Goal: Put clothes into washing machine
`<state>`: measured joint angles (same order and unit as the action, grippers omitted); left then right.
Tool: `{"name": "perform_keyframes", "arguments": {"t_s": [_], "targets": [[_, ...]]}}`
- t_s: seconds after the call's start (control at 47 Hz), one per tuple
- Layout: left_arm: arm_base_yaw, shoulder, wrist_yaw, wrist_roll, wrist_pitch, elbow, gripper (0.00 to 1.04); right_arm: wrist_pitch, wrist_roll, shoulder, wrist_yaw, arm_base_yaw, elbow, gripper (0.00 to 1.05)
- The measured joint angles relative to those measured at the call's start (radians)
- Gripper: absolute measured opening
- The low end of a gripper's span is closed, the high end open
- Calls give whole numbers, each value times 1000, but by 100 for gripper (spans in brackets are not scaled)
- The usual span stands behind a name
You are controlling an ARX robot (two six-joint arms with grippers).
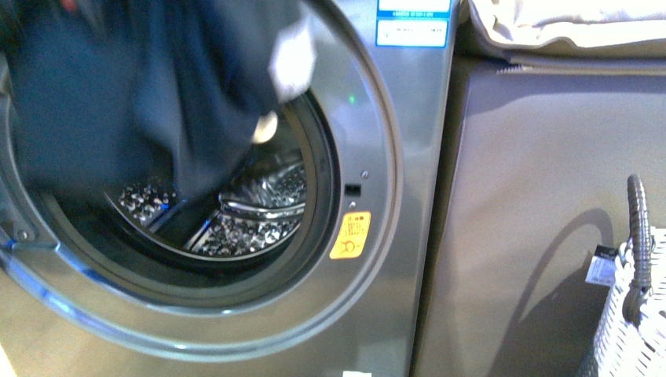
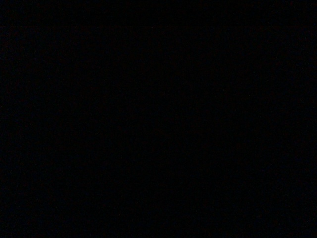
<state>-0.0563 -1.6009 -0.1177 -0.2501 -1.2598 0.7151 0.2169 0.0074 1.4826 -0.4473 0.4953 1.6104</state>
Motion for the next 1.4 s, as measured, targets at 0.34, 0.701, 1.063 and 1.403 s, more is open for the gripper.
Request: {"name": "perform_keyframes", "arguments": {"t_s": [0.34,0.701,1.063,1.403], "targets": [[-4,-292,69,34,-60,118,24,0,0,0,0,0,0,97],[-10,-546,130,93,33,388,24,0,0,0,0,0,0,97],[-32,-750,225,179,368,816,24,0,0,0,0,1,0,97],[-54,-816,275,206,550,964,24,68,-51,-6,193,33,-24,97]]}}
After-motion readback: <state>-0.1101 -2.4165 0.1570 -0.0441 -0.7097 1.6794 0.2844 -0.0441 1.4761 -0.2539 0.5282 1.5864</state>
